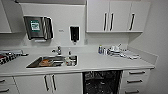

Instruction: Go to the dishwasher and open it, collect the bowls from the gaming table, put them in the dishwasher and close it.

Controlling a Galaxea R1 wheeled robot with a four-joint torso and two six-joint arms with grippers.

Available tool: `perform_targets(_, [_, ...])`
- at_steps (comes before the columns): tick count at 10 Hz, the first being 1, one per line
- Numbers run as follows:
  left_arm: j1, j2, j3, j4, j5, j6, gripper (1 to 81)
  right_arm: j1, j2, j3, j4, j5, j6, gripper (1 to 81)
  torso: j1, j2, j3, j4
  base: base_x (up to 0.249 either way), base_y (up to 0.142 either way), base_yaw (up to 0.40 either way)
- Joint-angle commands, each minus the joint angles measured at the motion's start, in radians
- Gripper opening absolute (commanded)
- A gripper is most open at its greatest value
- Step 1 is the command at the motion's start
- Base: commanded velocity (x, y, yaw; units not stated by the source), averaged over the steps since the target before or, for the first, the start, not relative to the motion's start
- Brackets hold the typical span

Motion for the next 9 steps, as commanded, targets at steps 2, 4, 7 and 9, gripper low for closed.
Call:
perform_targets(2, [-0.028, 0.034, -0.016, -0.004, 0.145, -0.087, 81.1, -0.001, -0.016, -0.056, -0.017, 0.119, -0.076, 81.1, 0.000, 0.000, 0.000, 0.000, 0.000, 0.000, 0.000])
perform_targets(4, [-0.015, 0.045, -0.014, -0.001, 0.185, -0.130, 81.1, -0.069, 0.005, -0.117, -0.029, 0.209, -0.093, 81.1, 0.000, 0.000, 0.000, 0.000, 0.000, 0.000, 0.000])
perform_targets(7, [-0.013, 0.098, -0.013, -0.002, 0.364, -0.130, 81.1, -0.154, 0.053, -0.211, -0.063, 0.307, -0.097, 81.1, 0.000, 0.000, 0.000, 0.000, 0.000, 0.000, 0.000])
perform_targets(9, [-0.013, 0.131, -0.013, -0.002, 0.410, -0.127, 81.1, -0.184, 0.100, -0.255, -0.064, 0.293, -0.096, 81.1, 0.000, 0.000, 0.000, 0.000, 0.000, 0.000, 0.000])
